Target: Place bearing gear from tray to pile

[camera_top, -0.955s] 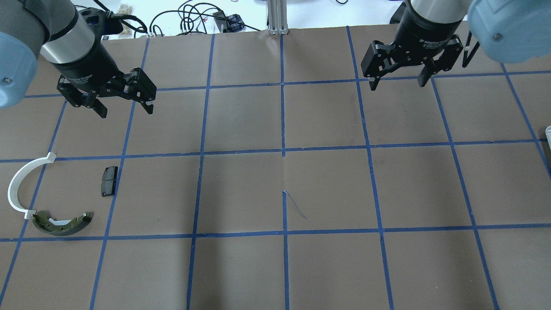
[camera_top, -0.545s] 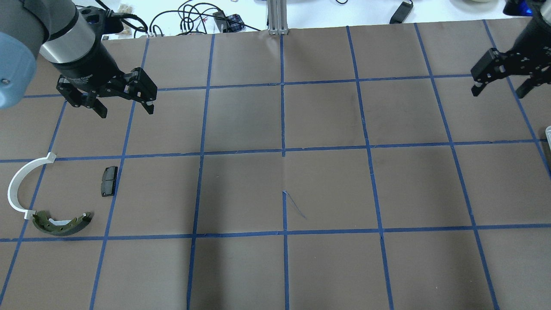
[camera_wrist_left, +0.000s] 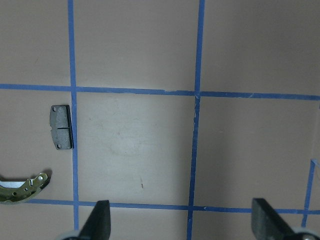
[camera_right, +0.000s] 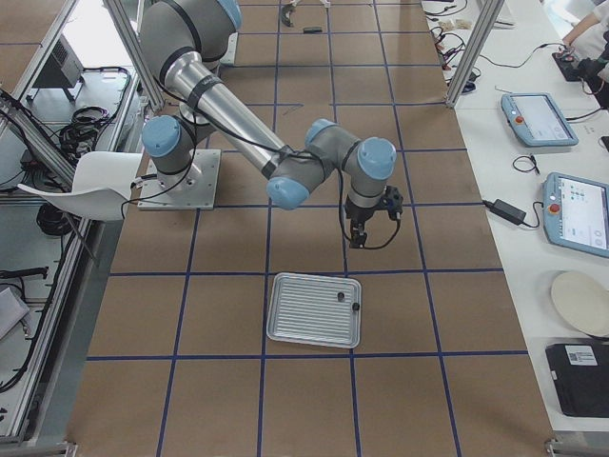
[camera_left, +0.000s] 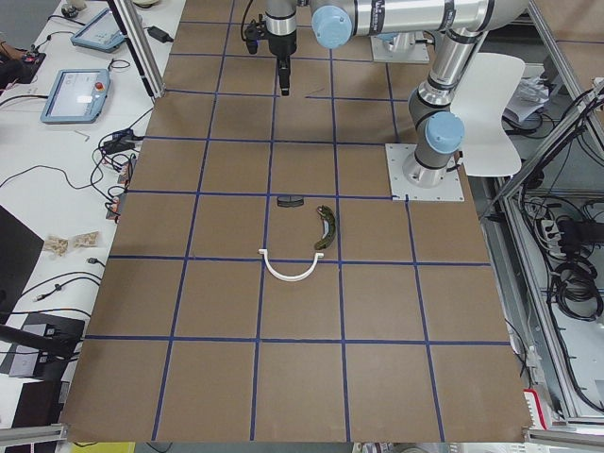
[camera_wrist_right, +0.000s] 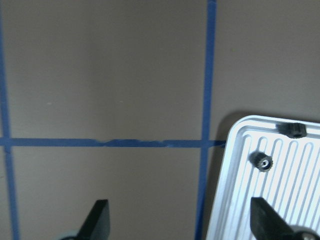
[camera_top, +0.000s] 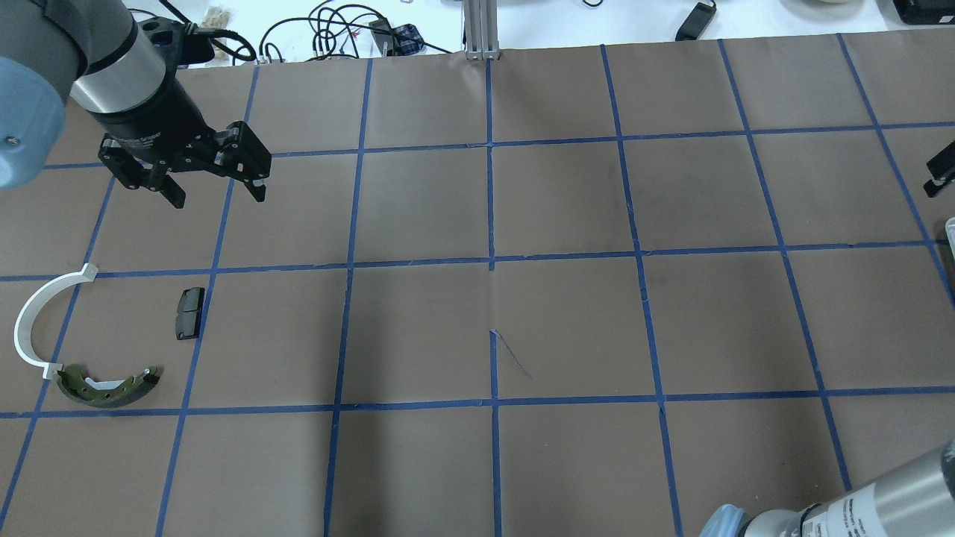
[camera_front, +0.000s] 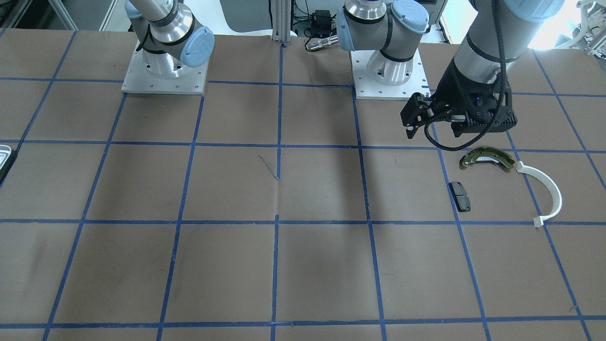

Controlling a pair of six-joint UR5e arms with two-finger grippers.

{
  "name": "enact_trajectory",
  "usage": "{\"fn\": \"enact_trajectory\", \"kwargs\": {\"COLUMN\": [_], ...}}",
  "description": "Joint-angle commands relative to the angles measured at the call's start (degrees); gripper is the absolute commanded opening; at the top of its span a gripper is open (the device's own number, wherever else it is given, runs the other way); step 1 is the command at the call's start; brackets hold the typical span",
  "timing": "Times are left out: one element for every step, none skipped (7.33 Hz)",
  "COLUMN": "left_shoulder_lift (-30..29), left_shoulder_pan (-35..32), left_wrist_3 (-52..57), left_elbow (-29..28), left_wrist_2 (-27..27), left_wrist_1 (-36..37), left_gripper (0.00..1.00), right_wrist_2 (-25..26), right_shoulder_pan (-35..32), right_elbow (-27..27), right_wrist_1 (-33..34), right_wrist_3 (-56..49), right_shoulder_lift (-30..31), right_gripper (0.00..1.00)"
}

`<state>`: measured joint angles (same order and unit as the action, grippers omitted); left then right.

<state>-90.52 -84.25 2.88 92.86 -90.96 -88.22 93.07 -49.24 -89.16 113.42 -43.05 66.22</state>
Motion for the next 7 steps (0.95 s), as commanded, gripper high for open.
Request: {"fn": "enact_trajectory", "kwargs": {"left_shoulder_lift": [-0.62,-0.97,-1.59,-1.68,-1.42,-1.07,-1.06], "left_shoulder_pan": [0.23,0.23,0.23,0.23,0.23,0.23,0.23], "left_wrist_3": [0.11,0.20,0.72,1.16,1.16,1.16,1.16], "left_elbow": [0.39,0.30,0.30,0.21,0.13,0.13,-0.74], "left_wrist_2": [0.26,0.00,-0.09,-0.09,-0.18,-0.27,-0.27], "left_wrist_1": [0.77,0.77,1.03,1.91,1.92,1.66,1.30], "left_gripper": [1.00,1.00,1.00,1.00,1.00,1.00,1.00], "right_wrist_2": [1.58,1.41,1.58,1.59,1.67,1.67,1.67], "right_shoulder_pan": [4.05,5.63,5.82,6.08,6.44,7.05,7.23], "right_elbow": [0.12,0.04,0.12,0.13,0.04,0.04,0.04], "right_wrist_1": [9.25,9.63,9.63,9.54,9.63,9.63,9.63], "right_wrist_3": [-9.54,-10.37,-11.51,-13.79,-14.07,-14.25,-13.73], "right_shoulder_lift": [-6.34,-7.15,-7.94,-9.42,-10.05,-10.05,-10.05], "right_gripper": [0.97,0.94,0.87,0.82,0.82,0.78,0.78]}}
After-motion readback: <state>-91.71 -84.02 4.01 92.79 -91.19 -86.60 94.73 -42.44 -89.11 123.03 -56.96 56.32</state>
